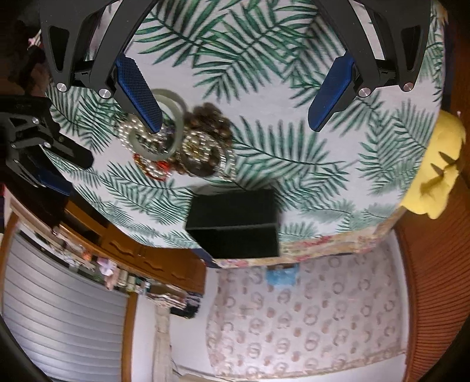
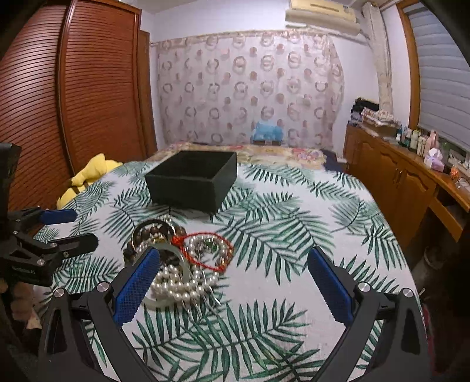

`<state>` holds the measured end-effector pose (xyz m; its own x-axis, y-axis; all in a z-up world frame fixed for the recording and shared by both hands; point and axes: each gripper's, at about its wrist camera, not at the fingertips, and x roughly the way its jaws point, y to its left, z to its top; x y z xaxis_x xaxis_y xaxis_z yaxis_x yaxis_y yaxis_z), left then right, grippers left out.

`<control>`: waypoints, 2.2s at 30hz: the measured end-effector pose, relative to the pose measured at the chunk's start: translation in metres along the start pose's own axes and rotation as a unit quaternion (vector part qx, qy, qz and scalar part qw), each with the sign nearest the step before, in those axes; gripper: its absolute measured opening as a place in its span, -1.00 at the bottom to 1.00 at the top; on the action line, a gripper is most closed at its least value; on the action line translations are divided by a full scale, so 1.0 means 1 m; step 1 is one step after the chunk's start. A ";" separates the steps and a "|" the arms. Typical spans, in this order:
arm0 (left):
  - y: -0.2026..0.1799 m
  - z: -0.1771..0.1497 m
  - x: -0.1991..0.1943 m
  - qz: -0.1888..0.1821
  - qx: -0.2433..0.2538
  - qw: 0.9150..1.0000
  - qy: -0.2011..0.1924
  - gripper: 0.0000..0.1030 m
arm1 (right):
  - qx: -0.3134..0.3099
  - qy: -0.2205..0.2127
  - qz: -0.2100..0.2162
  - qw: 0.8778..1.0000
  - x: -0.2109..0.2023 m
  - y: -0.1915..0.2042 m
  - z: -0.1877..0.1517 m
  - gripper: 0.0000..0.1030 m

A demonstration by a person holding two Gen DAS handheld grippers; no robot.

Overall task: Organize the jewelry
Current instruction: 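Move both tools forward toward the jewelry pile beside the black box, then grasp the green jade bangle with the left tool while the right tool reaches the pearls, then grasp the pearl necklace with the right tool and lift it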

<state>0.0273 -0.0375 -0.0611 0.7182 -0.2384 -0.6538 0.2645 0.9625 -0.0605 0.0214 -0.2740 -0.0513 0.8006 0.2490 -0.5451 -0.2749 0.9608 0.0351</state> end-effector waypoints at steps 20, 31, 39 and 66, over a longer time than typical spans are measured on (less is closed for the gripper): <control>-0.039 -0.001 0.049 -0.082 0.043 0.993 0.075 -0.66 | -0.006 0.032 0.014 0.999 0.009 -0.011 -0.013 0.60; -0.033 0.006 0.027 -0.064 0.042 0.997 0.024 -0.87 | -0.016 0.049 0.047 0.998 0.013 -0.003 -0.017 0.37; -0.018 0.022 -0.004 -0.045 0.023 0.998 -0.034 -0.86 | -0.033 0.065 0.086 0.994 0.019 0.012 -0.016 0.28; 0.014 0.049 -0.030 -0.018 0.019 0.996 -0.083 -0.84 | -0.127 0.078 0.125 0.981 0.074 0.078 0.027 -0.38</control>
<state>0.0409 -0.0230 -0.0058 0.8030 -0.2948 -0.5179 0.3148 0.9478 -0.0514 0.0739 -0.1773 -0.0660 0.6054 0.4312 -0.6689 -0.5916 0.8061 -0.0158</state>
